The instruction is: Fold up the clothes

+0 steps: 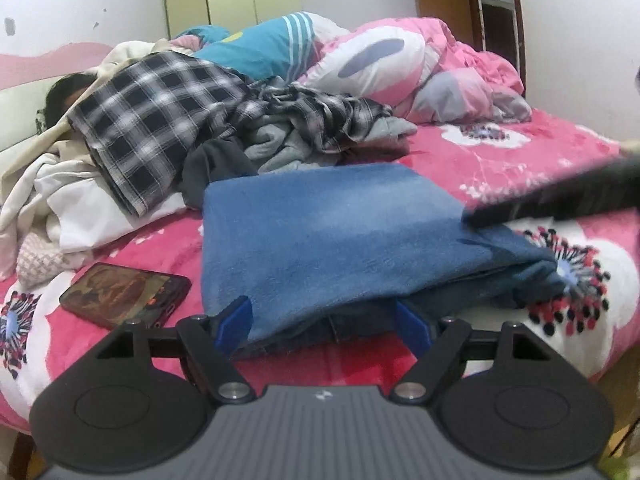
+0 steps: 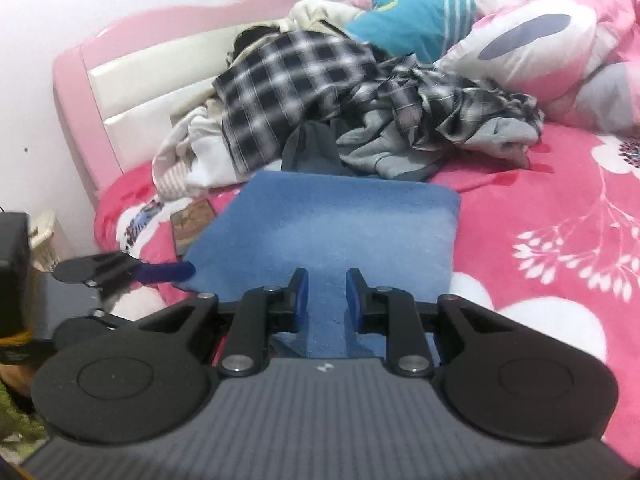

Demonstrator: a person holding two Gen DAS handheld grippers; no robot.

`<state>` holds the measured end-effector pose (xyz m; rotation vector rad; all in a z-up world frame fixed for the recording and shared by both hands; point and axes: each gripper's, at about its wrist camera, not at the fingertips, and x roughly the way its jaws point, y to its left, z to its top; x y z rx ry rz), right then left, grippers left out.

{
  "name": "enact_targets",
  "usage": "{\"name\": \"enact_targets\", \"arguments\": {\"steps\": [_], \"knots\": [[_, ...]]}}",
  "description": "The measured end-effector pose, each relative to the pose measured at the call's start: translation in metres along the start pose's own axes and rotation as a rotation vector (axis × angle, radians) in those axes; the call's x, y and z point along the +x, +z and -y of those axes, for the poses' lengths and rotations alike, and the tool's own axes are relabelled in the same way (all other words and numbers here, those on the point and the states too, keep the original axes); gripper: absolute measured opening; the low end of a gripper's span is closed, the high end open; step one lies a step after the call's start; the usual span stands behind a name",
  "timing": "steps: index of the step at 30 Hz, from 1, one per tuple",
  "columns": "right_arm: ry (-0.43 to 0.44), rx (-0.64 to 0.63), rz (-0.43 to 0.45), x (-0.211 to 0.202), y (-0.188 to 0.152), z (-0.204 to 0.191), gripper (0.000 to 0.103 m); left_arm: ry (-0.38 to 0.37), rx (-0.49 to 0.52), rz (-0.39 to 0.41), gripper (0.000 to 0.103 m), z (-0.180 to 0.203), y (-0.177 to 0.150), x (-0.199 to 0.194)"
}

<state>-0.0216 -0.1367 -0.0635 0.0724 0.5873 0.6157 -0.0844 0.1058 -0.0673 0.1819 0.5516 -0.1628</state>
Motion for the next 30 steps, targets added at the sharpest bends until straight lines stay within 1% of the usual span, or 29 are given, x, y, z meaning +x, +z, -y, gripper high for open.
{"name": "enact_targets", "arguments": {"steps": [1, 2, 4, 7, 10, 14, 16, 18, 20, 22, 24, 27, 30], "knots": [[-0.006, -0.002, -0.032, 0.008, -0.004, 0.001, 0.019, -0.004, -0.011, 0.006, 0.079, -0.003, 0.002, -0.004], [-0.011, 0.003, -0.042, 0.014, -0.01, 0.002, 0.019, -0.006, -0.018, 0.014, 0.079, -0.005, 0.004, -0.01], [-0.004, 0.016, -0.019, 0.012, -0.016, 0.004, 0.019, -0.018, -0.033, 0.035, 0.079, -0.011, 0.009, -0.022], [0.004, 0.031, -0.015, 0.01, -0.017, 0.006, 0.019, -0.078, -0.065, 0.079, 0.081, -0.018, 0.019, -0.033], [-0.003, 0.019, -0.01, 0.01, -0.019, 0.004, 0.02, -0.123, -0.096, 0.11, 0.081, -0.019, 0.031, -0.031], [-0.016, 0.007, 0.001, 0.009, -0.021, 0.0, 0.02, -0.138, -0.104, 0.115, 0.081, -0.015, 0.044, -0.014], [-0.021, 0.006, 0.006, 0.009, -0.022, -0.001, 0.02, -0.113, -0.105, 0.082, 0.081, -0.013, 0.049, 0.004], [-0.025, 0.005, 0.01, 0.009, -0.023, -0.002, 0.02, -0.079, -0.127, 0.023, 0.081, -0.016, 0.049, 0.024], [-0.028, 0.005, 0.015, 0.009, -0.024, -0.002, 0.02, -0.043, -0.166, -0.081, 0.08, -0.023, 0.044, 0.049], [-0.024, 0.004, 0.012, 0.009, -0.024, -0.002, 0.02, -0.03, -0.177, -0.07, 0.081, -0.023, 0.041, 0.054], [-0.026, -0.004, -0.002, 0.009, -0.022, -0.003, 0.021, -0.01, -0.16, -0.082, 0.082, -0.018, 0.043, 0.054], [-0.023, 0.025, -0.028, 0.007, -0.006, 0.001, 0.022, -0.001, -0.169, -0.097, 0.083, -0.018, 0.046, 0.057], [-0.045, 0.033, 0.009, 0.005, 0.011, 0.006, 0.022, 0.009, -0.176, -0.112, 0.083, -0.017, 0.049, 0.059]]}}
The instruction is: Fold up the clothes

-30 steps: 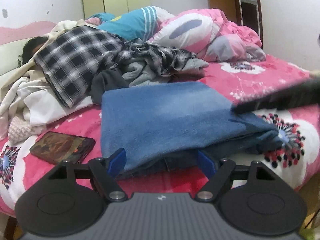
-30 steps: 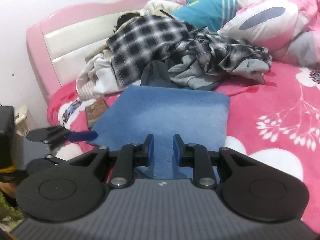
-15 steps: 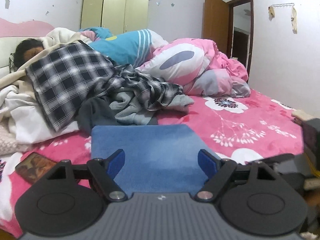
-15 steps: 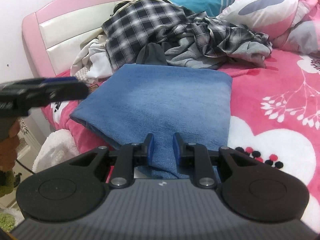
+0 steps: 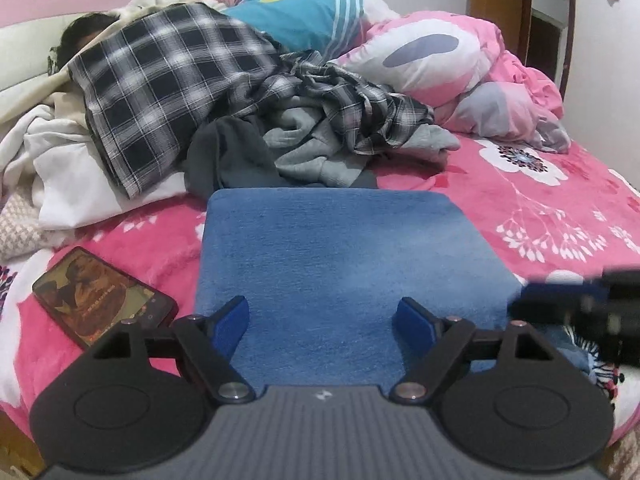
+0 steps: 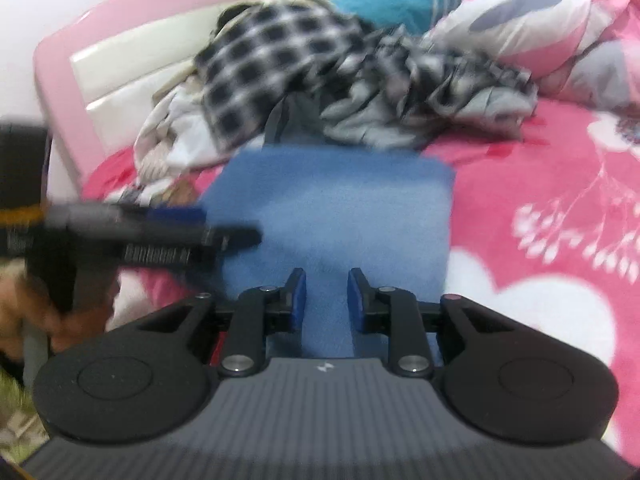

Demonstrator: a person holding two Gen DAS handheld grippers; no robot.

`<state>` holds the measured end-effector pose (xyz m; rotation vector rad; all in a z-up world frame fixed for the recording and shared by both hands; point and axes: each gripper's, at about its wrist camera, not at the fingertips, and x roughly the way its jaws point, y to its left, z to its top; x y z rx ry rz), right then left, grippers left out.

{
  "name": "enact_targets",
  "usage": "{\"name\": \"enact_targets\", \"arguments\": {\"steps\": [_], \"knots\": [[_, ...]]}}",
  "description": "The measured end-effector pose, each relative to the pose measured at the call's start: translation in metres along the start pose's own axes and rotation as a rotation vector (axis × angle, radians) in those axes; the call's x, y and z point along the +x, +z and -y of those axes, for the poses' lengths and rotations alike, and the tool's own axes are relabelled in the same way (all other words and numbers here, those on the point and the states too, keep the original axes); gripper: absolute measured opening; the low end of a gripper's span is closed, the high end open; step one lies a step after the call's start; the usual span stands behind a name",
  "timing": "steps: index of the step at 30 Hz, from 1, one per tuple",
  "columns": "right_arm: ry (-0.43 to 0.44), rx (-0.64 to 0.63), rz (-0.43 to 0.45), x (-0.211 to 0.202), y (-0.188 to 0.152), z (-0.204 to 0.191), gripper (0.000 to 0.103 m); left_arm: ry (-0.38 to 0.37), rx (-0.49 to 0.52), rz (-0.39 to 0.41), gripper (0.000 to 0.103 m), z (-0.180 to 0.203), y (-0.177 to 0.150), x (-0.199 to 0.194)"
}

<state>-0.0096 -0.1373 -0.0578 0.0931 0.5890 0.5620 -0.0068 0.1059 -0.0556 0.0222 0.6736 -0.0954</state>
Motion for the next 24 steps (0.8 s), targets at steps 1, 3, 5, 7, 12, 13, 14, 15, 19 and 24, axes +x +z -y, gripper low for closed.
{"name": "enact_targets", "arguments": {"steps": [1, 3, 5, 7, 12, 13, 14, 15, 19, 24], "knots": [[-0.006, 0.004, 0.005, 0.002, 0.003, 0.002, 0.022, 0.004, -0.001, -0.005, 0.083, 0.001, 0.001, 0.0], [-0.016, 0.014, 0.005, 0.009, 0.008, 0.005, 0.022, 0.013, -0.001, -0.01, 0.083, 0.003, 0.0, -0.001], [-0.021, 0.018, -0.036, 0.023, 0.002, 0.009, 0.022, 0.023, 0.0, -0.017, 0.083, 0.005, 0.001, 0.0], [-0.021, 0.007, -0.05, 0.036, -0.01, 0.013, 0.022, 0.037, 0.012, -0.022, 0.083, 0.008, 0.002, 0.001], [0.001, 0.015, -0.043, 0.035, -0.011, 0.017, 0.022, 0.051, 0.019, -0.031, 0.083, 0.011, 0.003, 0.002], [0.001, 0.011, -0.04, 0.035, -0.011, 0.017, 0.022, 0.053, 0.02, -0.033, 0.083, 0.011, 0.003, 0.002], [0.0, 0.008, -0.036, 0.034, -0.012, 0.016, 0.022, 0.055, 0.02, -0.034, 0.083, 0.011, 0.003, 0.002], [-0.001, 0.007, -0.032, 0.034, -0.013, 0.016, 0.022, 0.056, 0.021, -0.034, 0.083, 0.011, 0.003, 0.002], [-0.003, 0.012, -0.019, 0.032, -0.015, 0.015, 0.022, 0.059, 0.023, -0.039, 0.083, 0.012, 0.003, 0.002], [-0.009, 0.011, -0.01, 0.032, -0.016, 0.014, 0.022, 0.066, 0.027, -0.039, 0.084, 0.014, 0.004, 0.003]]}}
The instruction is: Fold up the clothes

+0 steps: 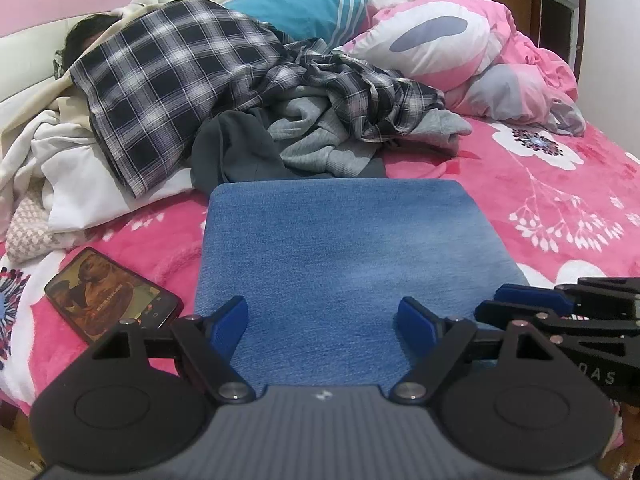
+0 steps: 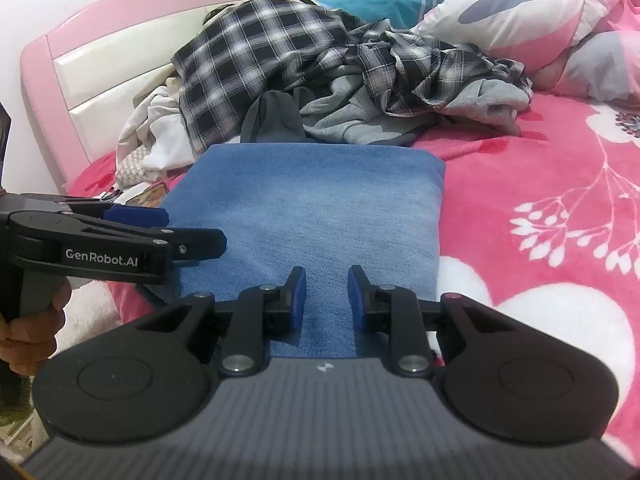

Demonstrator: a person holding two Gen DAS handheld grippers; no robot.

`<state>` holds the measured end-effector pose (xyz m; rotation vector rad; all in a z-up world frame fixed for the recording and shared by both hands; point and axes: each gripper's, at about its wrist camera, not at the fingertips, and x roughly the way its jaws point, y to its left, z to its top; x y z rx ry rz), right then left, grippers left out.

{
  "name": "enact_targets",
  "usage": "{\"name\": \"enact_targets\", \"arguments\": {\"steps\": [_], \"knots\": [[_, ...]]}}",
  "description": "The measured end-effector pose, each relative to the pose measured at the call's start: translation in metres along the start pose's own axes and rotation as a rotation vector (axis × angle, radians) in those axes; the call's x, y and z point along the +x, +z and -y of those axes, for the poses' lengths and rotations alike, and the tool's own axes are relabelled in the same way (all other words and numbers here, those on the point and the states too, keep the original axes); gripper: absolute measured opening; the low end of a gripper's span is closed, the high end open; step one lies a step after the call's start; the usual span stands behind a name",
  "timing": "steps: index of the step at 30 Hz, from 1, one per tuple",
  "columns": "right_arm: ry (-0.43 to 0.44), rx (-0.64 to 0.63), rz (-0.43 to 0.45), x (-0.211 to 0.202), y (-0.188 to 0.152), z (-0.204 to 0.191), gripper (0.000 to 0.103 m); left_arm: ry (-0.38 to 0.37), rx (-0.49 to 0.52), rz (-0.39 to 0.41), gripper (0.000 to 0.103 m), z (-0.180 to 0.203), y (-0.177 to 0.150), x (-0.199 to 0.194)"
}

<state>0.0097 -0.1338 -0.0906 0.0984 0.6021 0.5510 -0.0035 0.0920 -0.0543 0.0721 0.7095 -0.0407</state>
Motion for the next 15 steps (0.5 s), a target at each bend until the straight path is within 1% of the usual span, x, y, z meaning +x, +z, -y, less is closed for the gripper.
{"name": "enact_targets", "arguments": {"steps": [15], "knots": [[-0.022, 0.004, 0.037, -0.0029, -0.0068, -0.004, 0.022, 0.004, 0.006, 0.007, 0.085, 0.0019, -0.0015, 0.0011]]}}
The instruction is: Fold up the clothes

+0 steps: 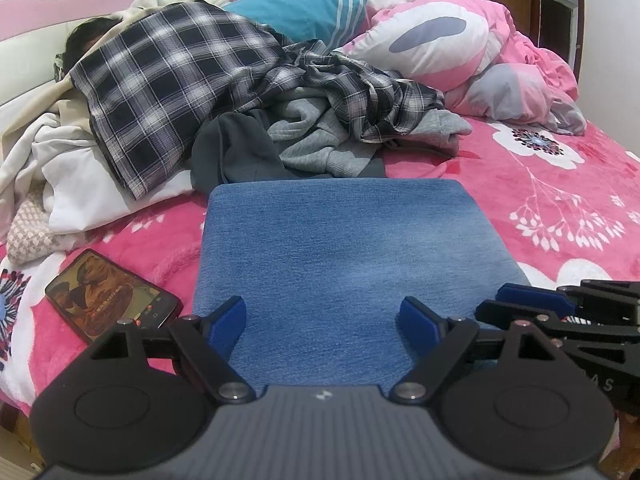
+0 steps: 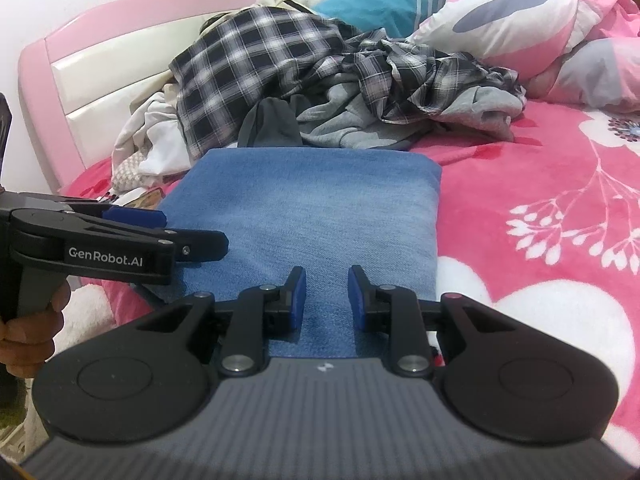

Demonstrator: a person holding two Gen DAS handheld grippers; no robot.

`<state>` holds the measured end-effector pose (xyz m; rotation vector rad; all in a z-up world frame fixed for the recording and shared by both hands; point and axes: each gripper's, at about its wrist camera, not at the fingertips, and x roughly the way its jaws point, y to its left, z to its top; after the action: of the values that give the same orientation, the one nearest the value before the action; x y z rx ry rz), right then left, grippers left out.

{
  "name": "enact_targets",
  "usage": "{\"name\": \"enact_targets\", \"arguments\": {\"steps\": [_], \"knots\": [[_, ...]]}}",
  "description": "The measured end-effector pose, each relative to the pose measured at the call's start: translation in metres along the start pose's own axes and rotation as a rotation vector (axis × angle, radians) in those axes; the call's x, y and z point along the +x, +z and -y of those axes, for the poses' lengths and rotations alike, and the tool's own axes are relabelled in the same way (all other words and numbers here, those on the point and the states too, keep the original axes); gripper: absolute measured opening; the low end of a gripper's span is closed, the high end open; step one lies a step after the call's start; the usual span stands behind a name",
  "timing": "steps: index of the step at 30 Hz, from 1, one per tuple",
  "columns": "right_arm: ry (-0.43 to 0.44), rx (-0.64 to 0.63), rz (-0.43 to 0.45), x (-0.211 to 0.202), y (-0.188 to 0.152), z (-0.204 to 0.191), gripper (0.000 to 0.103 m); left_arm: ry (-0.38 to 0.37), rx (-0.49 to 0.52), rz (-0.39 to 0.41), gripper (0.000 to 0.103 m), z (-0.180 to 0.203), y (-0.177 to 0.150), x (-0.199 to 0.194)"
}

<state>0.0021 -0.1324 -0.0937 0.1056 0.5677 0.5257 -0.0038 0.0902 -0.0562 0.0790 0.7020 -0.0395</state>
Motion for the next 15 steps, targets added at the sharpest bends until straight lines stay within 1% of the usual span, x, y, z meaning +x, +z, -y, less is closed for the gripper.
{"name": "enact_targets", "arguments": {"steps": [15], "knots": [[-0.01, 0.023, 0.022, -0.0004, -0.0032, -0.001, 0.022, -0.002, 0.002, 0.006, 0.086, -0.0004, -0.0007, -0.0009]]}}
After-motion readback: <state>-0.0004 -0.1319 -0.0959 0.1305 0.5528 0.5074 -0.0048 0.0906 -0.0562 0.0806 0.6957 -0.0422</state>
